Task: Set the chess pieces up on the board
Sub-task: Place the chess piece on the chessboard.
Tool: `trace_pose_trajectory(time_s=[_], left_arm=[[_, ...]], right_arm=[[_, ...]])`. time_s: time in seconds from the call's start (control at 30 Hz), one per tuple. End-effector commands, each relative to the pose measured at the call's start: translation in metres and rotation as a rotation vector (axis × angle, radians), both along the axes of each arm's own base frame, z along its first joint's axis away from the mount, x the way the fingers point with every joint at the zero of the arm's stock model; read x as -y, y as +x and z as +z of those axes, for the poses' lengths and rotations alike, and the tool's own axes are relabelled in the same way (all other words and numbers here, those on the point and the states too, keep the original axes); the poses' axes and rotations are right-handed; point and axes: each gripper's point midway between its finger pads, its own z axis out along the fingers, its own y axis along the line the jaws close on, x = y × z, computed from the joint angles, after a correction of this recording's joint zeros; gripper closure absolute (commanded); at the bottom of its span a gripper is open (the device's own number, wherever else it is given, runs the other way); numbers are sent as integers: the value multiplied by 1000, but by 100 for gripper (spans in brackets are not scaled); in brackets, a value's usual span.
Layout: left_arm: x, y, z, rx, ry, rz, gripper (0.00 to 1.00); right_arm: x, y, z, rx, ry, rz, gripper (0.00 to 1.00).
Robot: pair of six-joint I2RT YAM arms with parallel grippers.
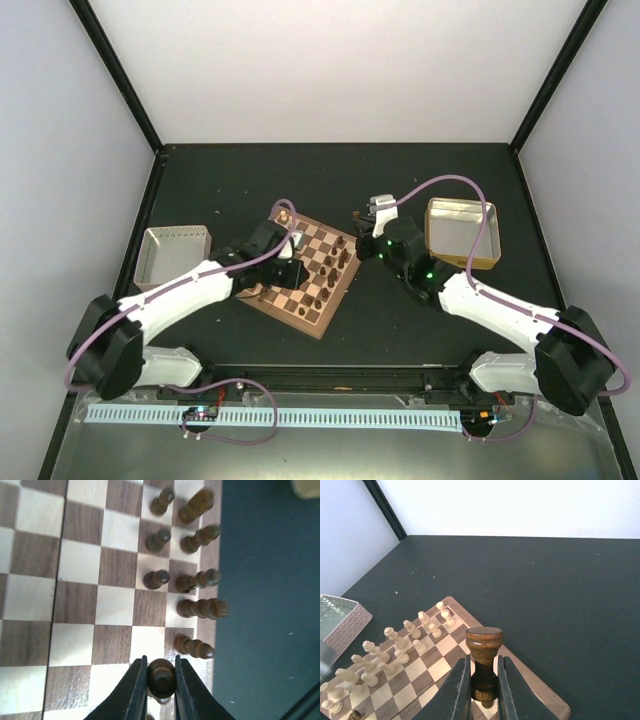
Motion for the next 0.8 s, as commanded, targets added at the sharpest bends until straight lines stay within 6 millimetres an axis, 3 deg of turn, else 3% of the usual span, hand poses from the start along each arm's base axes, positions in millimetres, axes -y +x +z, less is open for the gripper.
trace_pose_trajectory(time_s=[0.0, 0.3, 0.77], left_arm=[[18, 12, -20, 24, 98, -25, 92], [36, 23, -48, 4, 179, -81, 92], [37, 29, -66, -14, 235, -98, 88]], right_arm=[[13, 2, -4, -21, 17, -56, 98], [20, 1, -5, -31, 16, -61, 98], [19, 1, -10, -50, 21, -55, 98]])
